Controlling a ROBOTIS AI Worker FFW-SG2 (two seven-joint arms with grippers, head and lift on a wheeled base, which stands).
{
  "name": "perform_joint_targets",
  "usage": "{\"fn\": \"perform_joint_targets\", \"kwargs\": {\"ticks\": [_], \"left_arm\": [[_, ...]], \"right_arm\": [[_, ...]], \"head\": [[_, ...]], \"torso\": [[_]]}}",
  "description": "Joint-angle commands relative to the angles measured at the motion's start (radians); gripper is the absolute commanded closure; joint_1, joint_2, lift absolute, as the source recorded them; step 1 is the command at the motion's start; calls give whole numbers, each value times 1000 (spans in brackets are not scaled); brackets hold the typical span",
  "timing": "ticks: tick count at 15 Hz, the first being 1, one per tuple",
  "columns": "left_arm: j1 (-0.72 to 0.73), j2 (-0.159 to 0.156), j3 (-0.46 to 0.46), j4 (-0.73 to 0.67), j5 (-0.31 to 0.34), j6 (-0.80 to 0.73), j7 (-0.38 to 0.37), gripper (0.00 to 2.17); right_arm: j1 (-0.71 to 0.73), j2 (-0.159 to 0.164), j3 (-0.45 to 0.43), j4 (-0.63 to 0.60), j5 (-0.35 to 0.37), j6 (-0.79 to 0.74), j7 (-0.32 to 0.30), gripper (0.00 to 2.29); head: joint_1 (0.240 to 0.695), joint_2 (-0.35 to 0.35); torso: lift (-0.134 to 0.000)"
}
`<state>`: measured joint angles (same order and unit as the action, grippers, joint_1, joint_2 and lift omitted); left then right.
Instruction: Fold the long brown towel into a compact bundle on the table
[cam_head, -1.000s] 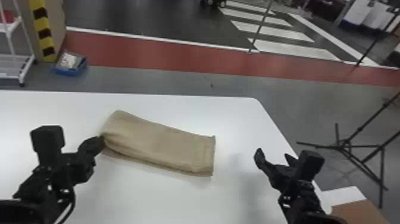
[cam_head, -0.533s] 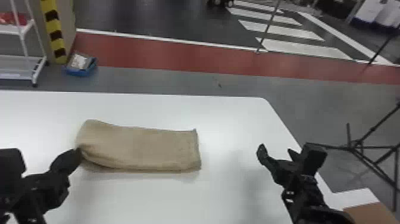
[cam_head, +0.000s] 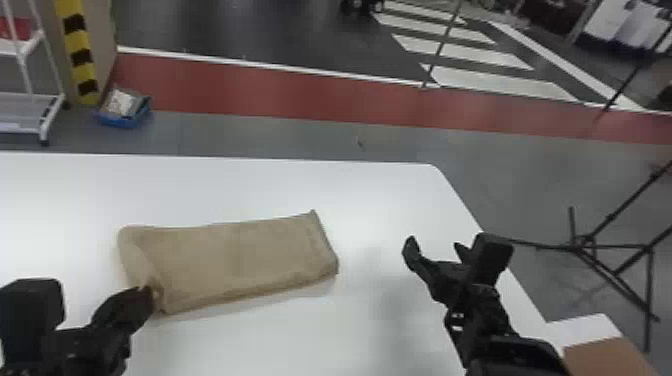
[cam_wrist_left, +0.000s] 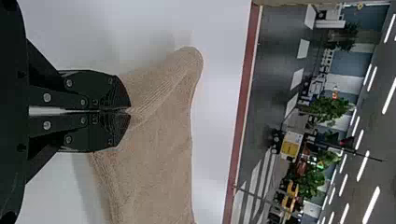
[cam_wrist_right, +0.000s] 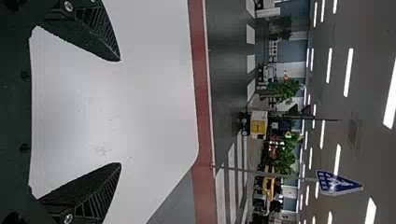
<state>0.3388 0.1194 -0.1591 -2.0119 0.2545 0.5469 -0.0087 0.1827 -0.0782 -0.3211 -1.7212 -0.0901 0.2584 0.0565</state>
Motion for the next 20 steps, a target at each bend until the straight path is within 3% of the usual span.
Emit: {"fn": "perform_joint_targets", "kwargs": {"ticks": [1,2,3,5,7,9,12,14,15,16,17,20], "left_arm": [[-1,3,9,2,-8,-60,3,491],[3,3,21,-4,-12,-84,4,36],[9,3,38,-13,-15,-118,16,2],[35,3,52,-19,-72,-327,62,12],[42,3,43,-39,-132,-394,121,12],[26,3,29,-31,-107,-391,79,100],[-75,2,-34,110,-110,-376,36,167],[-135,-1,-45,193,-104,-348,-11,586],[-161,0,-43,217,-98,-296,-36,950],[-192,0,-39,249,-90,-244,-59,1514],[-213,3,-37,277,-80,-210,-74,1889],[-227,5,-8,323,-77,-204,-131,1899]], "right_arm": [[0,0,4,-5,1,2,0,80],[1,0,11,-6,1,2,0,80],[3,0,17,-8,3,2,0,80],[7,0,27,-14,3,2,0,80],[7,0,43,-28,3,20,0,80],[3,0,73,-47,-8,72,2,80],[-12,0,157,-80,26,149,-1,80],[-16,5,198,-106,53,192,-4,80],[-19,3,214,-107,64,210,-4,80],[-37,3,228,-107,69,244,-3,80],[-65,0,231,-107,62,290,-1,80],[-134,-2,244,-103,56,376,29,80]], "head": [[695,-335],[695,-331],[695,-324],[695,-303],[695,-270],[695,-230],[695,-223],[695,-210],[695,-205],[695,-201],[695,-197],[695,-177]], "torso": [[-110],[-110],[-110],[-110],[-110],[-109],[-109],[-109],[-109],[-109],[-109],[-109]]}}
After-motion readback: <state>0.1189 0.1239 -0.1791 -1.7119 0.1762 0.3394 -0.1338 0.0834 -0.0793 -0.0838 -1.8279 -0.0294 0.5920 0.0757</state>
